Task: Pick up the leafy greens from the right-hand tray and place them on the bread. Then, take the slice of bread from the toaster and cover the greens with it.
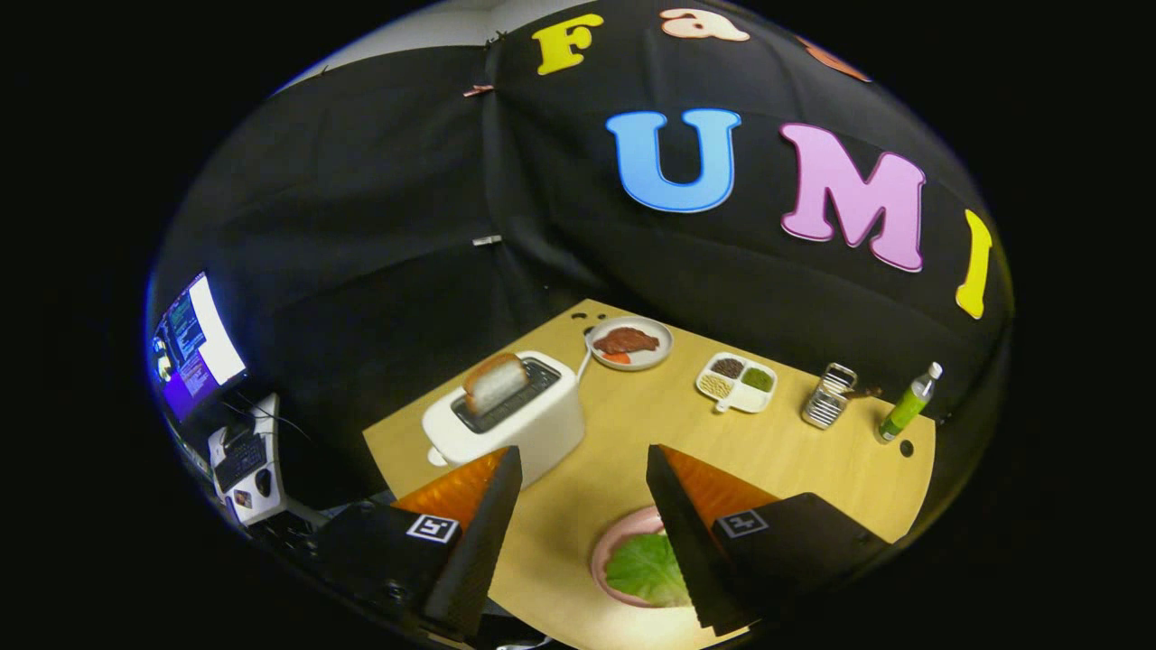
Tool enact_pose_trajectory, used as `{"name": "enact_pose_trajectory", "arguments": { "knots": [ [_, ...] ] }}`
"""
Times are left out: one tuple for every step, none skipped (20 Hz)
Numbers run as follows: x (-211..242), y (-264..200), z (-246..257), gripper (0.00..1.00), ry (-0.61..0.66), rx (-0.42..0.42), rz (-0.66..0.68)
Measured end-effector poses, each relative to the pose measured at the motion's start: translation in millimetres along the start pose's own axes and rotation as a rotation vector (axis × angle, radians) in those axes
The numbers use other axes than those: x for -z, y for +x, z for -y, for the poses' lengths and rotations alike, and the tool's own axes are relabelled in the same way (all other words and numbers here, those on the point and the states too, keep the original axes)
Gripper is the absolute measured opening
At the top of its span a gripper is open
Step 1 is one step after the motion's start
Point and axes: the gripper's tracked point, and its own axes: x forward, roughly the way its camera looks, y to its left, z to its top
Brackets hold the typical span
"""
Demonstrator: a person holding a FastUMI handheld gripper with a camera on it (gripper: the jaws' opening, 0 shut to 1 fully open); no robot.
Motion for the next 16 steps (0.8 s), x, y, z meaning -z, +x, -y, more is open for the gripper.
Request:
{"name": "enact_pose_trajectory", "arguments": {
  "knots": [
    [-10.6,6.3,-14.7,0.88,0.005,-0.02,0.013],
    [-16.5,11.3,-22.7,0.88,0.008,-0.029,0.023],
    [-24.7,17.9,-33.5,0.88,0.009,-0.041,0.035],
    [-31.7,25.4,-43.4,0.88,0.008,-0.054,0.048],
    [-36.8,35.8,-54.7,0.88,0.002,-0.069,0.057],
    [-38.4,43.2,-61.2,0.88,-0.001,-0.075,0.055],
    [-39.4,53.2,-69.4,0.88,-0.002,-0.084,0.052],
    [-40.1,63.5,-77.1,0.88,0.009,-0.093,0.043],
    [-38.5,73.4,-83.7,0.88,0.03,-0.096,0.033],
    [-37.0,83.3,-87.1,0.88,0.058,-0.095,0.024],
    [-37.9,96.7,-90.1,0.88,0.082,-0.087,0.01],
    [-35.2,110.3,-91.7,0.88,0.11,-0.082,-0.004],
    [-30.3,124.0,-93.9,0.88,0.149,-0.08,-0.027],
    [-22.4,137.1,-93.9,0.88,0.195,-0.073,-0.056],
    [-14.3,149.6,-94.0,0.88,0.238,-0.066,-0.084],
    [-7.7,160.7,-94.2,0.88,0.281,-0.054,-0.112]
  ]
}}
